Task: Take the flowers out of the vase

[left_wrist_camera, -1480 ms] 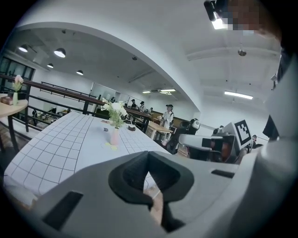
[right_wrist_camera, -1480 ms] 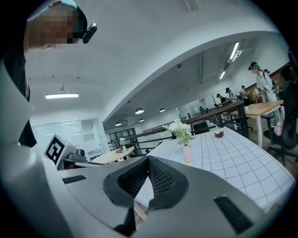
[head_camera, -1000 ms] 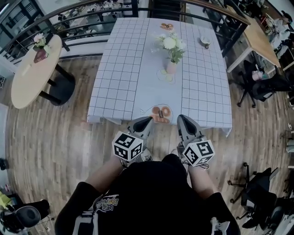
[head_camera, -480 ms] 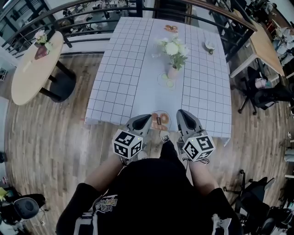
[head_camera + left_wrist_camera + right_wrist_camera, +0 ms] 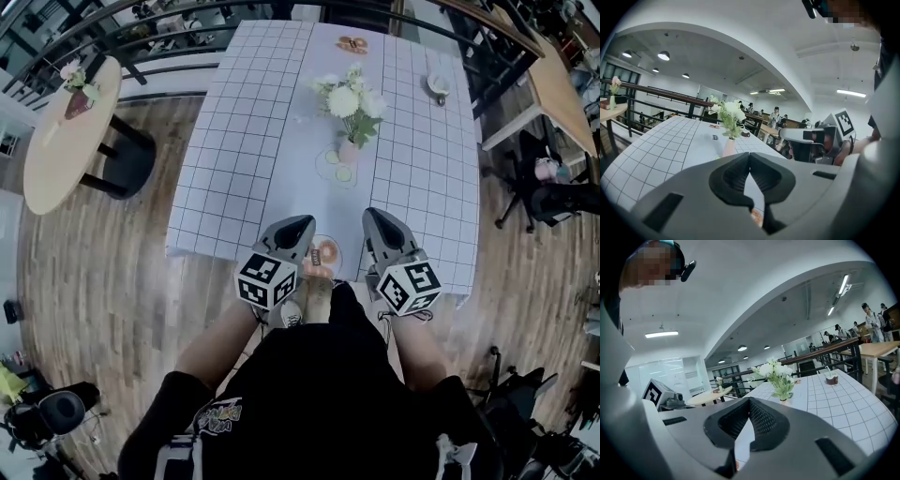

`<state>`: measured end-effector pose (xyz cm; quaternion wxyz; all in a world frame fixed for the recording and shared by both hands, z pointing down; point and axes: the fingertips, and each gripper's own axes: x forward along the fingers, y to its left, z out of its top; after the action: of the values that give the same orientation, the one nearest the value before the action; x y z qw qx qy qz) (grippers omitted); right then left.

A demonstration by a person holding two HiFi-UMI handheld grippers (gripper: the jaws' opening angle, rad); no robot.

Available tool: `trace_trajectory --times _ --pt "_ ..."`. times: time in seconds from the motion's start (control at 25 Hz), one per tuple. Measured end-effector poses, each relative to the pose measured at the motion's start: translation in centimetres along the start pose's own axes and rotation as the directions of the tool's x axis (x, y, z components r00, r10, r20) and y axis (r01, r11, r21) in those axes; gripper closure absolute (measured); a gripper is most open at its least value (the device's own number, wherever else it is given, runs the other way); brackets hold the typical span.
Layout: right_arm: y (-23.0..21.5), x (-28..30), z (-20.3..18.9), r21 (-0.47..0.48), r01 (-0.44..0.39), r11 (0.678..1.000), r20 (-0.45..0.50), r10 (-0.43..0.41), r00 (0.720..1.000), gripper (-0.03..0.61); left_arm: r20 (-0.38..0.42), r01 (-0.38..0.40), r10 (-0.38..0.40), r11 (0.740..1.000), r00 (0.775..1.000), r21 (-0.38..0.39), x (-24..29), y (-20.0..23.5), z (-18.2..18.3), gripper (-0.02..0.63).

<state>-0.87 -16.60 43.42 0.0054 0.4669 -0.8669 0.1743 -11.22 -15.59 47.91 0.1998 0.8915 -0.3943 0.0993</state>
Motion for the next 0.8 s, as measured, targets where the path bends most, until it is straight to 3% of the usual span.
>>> trace_trajectory --times 0.4,0.8 --pt "-5.9 3.3 -0.6 0.028 0.031 0.999 -0.017 -0.031 0.999 0.563 -0.018 -0.033 0.033 0.999 0.999 0.012 8.4 3.9 0.2 0.598" --pt "-9.5 4.7 -2.2 0.079 0.068 0.995 -0.047 -0.064 0.997 0.563 -0.091 -0.009 0.016 0.997 0.996 0.073 16.6 6.3 -0.7 0.388"
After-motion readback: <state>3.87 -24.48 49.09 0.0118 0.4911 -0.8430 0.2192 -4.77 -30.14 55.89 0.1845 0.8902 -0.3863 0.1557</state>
